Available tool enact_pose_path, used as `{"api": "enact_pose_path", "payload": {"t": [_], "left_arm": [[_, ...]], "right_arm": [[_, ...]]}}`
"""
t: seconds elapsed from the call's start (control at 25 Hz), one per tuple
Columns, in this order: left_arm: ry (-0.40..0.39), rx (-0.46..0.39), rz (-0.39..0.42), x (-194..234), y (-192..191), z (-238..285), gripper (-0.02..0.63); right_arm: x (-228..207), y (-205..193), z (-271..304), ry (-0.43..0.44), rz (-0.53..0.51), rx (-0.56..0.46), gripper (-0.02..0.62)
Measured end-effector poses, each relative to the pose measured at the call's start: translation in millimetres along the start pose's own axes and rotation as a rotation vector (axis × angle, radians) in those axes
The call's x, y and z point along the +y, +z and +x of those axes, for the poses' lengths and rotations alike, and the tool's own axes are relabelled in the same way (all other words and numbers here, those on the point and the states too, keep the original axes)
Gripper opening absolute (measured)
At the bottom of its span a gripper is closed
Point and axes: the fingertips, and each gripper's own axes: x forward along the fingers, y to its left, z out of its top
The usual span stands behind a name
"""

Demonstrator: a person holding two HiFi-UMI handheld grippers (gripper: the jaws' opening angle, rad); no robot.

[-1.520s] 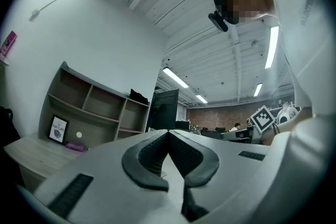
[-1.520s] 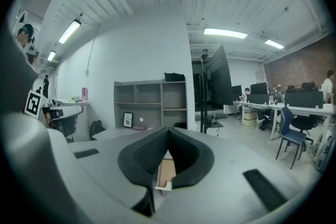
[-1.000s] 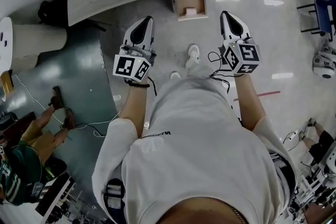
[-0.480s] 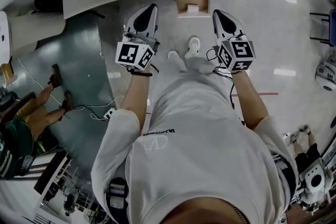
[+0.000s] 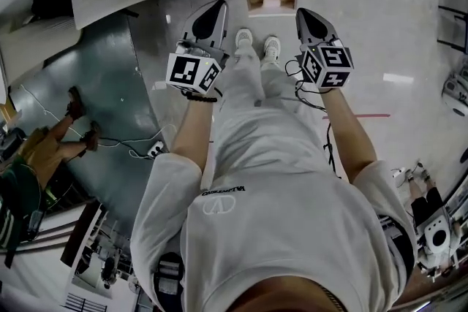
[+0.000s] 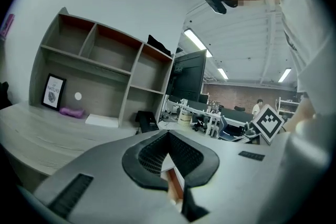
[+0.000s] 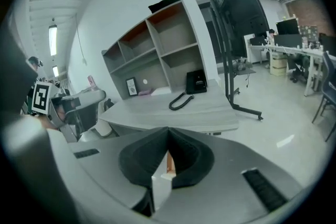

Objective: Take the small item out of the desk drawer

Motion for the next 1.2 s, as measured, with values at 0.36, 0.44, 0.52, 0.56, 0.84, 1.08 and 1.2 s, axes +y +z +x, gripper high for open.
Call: {"api": "enact_pose_path", "payload": {"t": [0.36, 0.44, 0.52, 0.56, 0.84, 1.08, 1.2], "left_arm": [[-0.062, 0.103, 0.024, 39, -77, 45, 0.0], [-0.075, 0.126, 0.014, 44, -95, 48, 0.0], [-0.085, 0.148, -0.001, 46, -113, 50, 0.0], [-0.091, 0.157, -0.008, 47, -122, 52, 0.0], [-0.107, 0.206, -0.075, 58, -179, 68, 0.0], [-0.087, 0.199, -0.125, 76, -213, 78, 0.0], [-0.103, 0.202, -0.13, 76, -225, 84, 0.0]], "right_arm": [[-20, -81, 94, -0.013, 0.123, 0.17, 0.048], [-21, -103, 114, 0.0, 0.163, 0.22, 0.101], [-23, -123, 130, 0.013, 0.197, 0.27, 0.154], [-25, -132, 138, 0.017, 0.207, 0.293, 0.184], [-50, -183, 186, -0.01, 0.215, 0.412, 0.36], [-61, -213, 208, -0.052, 0.191, 0.47, 0.36], [-66, -222, 216, -0.082, 0.151, 0.494, 0.36]]}}
